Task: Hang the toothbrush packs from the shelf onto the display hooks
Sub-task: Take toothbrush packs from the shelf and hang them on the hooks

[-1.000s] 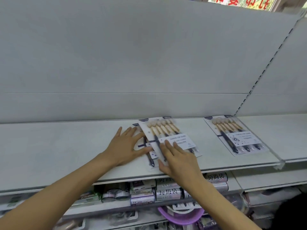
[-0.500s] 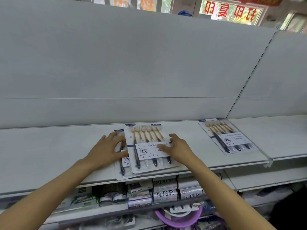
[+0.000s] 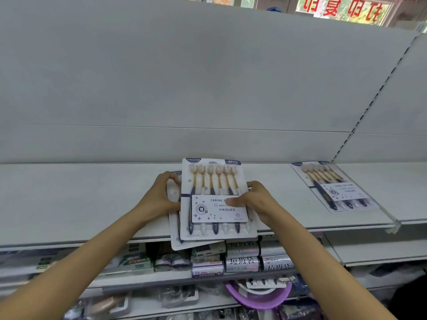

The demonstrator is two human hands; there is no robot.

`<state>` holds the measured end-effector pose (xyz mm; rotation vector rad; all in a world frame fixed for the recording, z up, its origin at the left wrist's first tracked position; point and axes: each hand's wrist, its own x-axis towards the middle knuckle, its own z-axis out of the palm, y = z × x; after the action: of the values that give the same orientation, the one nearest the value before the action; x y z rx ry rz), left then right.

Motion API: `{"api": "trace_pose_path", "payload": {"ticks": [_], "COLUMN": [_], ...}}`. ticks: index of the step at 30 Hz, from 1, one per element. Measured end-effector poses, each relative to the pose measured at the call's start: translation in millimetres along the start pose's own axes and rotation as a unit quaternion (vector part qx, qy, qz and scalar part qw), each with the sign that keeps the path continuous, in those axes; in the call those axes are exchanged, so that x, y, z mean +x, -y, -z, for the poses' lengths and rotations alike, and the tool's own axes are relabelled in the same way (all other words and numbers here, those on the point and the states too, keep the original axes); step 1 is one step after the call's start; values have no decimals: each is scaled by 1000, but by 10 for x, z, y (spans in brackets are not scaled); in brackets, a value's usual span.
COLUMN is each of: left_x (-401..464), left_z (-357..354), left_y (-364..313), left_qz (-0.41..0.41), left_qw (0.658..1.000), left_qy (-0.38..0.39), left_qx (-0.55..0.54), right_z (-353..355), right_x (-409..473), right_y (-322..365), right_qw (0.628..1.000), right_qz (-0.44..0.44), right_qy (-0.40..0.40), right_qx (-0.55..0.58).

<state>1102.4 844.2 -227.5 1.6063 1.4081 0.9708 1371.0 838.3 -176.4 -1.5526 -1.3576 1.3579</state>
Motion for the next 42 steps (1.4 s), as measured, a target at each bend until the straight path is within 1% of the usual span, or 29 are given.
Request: {"api": "trace_pose_path", "payload": {"ticks": [3,6,9,11,15,18,20,27,33,38,42], "left_x": [-59,-133,-183,-211,-295,-375,-433,-802,-1249,-1653,-2008], "left_z": [-41,-27,72,188,479,795,1054,2118,3022,3561,3845], "left_y": [-74,-109,-108,-93,-56,7,65,287,551,751,886], "left_qz": [10,20,63,79,74,73,55,8,-3,-7,-21], "left_qw": [993,974,955,945,963,966,968,971,974,967,962], "left_qy": [-56,-125,-144,-146,-130,-133,-134,-135,-133,-162,-198], "left_qx": [-101,-186,-251,-280,-225,-210,-204,-198,-184,-197,-186], "right_z": [-29,-81,-154,-232,-453,-704,-922,-1863,-2733,-3306,-3644], "right_x": [-7,1,-25,-52,-98,-174,-244,-554,-936,-1217,-1405], "right_y": [24,-7,-13,22,127,237,323,596,844,956,985], "right_qw": [999,997,990,987,985,984,983,973,966,964,963], "right_qz": [10,13,18,34,64,73,84,155,195,217,230], "right_qy": [-18,-41,-65,-83,-103,-96,-94,-73,-77,-70,-45], "right_qx": [27,67,122,131,126,134,133,153,149,135,135]}}
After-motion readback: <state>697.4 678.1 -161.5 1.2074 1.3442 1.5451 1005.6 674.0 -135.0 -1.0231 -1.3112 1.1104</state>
